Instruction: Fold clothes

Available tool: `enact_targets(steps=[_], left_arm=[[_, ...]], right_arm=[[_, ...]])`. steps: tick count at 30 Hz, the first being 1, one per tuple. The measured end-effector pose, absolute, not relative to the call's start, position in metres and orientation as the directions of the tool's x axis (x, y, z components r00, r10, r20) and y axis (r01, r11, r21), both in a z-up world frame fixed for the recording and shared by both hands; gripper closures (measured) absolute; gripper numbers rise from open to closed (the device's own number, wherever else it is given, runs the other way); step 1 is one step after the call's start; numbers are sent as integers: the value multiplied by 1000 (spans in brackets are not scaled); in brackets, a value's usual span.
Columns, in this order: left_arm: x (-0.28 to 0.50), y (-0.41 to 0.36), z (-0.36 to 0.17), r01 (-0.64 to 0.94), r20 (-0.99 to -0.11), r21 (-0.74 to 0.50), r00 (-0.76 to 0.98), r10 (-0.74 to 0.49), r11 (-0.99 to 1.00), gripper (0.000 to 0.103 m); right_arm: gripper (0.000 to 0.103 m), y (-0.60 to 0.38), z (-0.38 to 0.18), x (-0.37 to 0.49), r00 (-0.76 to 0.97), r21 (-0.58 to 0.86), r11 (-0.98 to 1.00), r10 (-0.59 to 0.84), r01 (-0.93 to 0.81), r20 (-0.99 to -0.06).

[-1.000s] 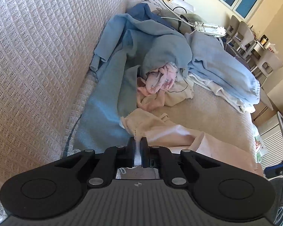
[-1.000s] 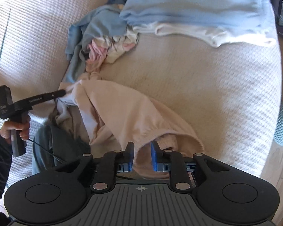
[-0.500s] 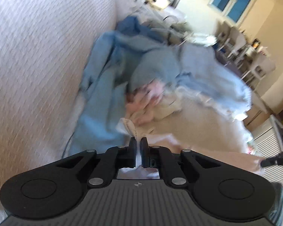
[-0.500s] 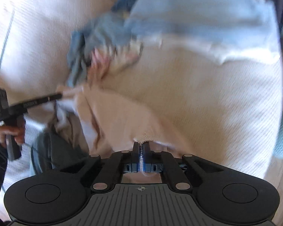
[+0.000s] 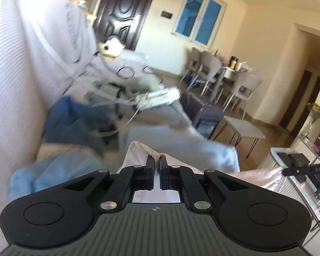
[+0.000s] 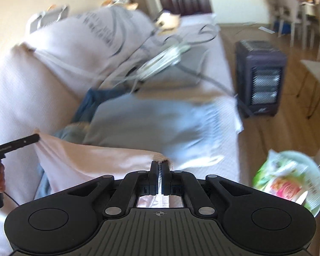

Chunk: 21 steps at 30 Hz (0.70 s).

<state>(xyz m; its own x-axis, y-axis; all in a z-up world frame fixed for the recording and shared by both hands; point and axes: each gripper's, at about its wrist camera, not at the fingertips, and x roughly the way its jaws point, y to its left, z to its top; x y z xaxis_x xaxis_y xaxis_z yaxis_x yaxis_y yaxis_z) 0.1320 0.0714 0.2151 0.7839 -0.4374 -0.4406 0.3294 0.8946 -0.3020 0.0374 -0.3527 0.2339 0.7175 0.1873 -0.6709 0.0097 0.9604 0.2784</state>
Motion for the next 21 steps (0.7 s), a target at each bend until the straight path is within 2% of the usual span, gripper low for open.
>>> enact_targets(steps=[5,11,15,16,18,21], left_arm=[[188,45,213,336,-453,-258,786,-421,906,99],[229,38,209,301,-466,-242,798,-383,922,99],[257,37,189,252,-537,-232,772,-340,939,96],[263,36,183,238,-554,-226,766,-325,945,94],[270,40,174,199,-584,-237,753,-303,951,76],[269,50,169,155,-610,-249,742,-279,956,65]], right_arm=[[100,-380,226,62,769,298,951,131,81,-626],[100,-401,214,105,793,302,949,116,89,-598],[100,-415,195,142,782,363,922,127,134,-610],[99,-418,190,147,778,376,914,126,149,-616],[96,-421,177,158,769,389,902,114,185,-629],[90,-428,166,165,743,387,894,100,225,-661]])
